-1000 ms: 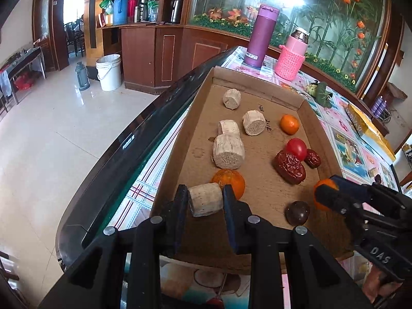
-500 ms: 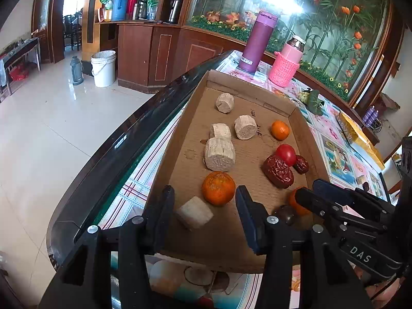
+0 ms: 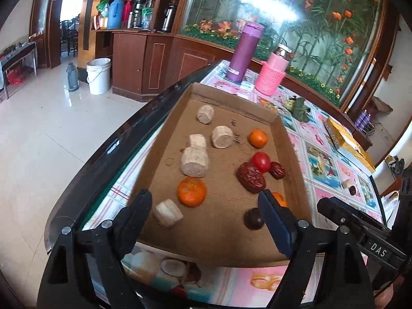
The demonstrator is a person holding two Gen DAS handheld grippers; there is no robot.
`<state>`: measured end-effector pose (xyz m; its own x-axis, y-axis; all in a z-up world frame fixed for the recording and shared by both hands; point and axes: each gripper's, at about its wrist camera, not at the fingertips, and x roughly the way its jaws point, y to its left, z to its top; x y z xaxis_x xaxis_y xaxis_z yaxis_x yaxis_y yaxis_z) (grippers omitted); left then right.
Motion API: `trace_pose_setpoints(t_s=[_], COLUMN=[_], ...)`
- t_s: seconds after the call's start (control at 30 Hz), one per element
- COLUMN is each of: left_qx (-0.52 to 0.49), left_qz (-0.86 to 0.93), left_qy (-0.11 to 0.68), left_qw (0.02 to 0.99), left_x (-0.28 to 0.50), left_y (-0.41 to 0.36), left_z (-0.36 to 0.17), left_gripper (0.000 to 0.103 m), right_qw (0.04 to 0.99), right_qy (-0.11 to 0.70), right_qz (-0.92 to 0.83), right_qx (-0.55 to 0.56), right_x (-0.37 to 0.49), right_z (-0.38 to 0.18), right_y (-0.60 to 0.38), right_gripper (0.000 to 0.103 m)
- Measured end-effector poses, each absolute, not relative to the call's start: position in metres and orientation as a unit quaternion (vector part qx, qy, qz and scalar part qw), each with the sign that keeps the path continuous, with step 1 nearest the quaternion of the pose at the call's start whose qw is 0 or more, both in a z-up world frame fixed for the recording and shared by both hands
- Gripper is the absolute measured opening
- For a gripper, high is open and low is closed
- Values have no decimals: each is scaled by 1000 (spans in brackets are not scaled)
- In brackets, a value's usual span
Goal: Organize fruits
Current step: 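Move both tools back to the last cork piece and dark date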
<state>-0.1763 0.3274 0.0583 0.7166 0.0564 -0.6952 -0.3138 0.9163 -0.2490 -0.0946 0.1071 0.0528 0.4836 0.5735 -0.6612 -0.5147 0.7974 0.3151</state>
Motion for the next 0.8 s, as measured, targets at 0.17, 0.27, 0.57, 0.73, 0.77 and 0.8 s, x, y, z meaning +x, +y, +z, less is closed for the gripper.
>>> trace_pose_setpoints(t_s=[0.17,0.27,0.57,0.73,0.77,0.8], left_qx=[-113,-92,-65,-56,-54,-52], left_qz=[124,128,126,122,120,118], left_qy=[364,365,365,367,367,367], left_qw=[916,917,920,920,921,921], left_x=[-173,-173,-175,-173,-173,-173], left_y=[295,283,260,249,247,246], left_z=[62,63,71,74,75,75], left_gripper=[84,84,84,84,84,84], right_qw=[868,873,877,878,878,878], right_qy=[398,393,391,388,387,388], right_qz=[287,276,265,261,260,260], right_qx=[78,82,92,103,105,106], right_x=[-99,-106,-112,-113,-113,-111], right_z=[51,50,46,46,45,46], right_y=[75,65,43,30,27,24], right_gripper=[64,67,67,68,68,68])
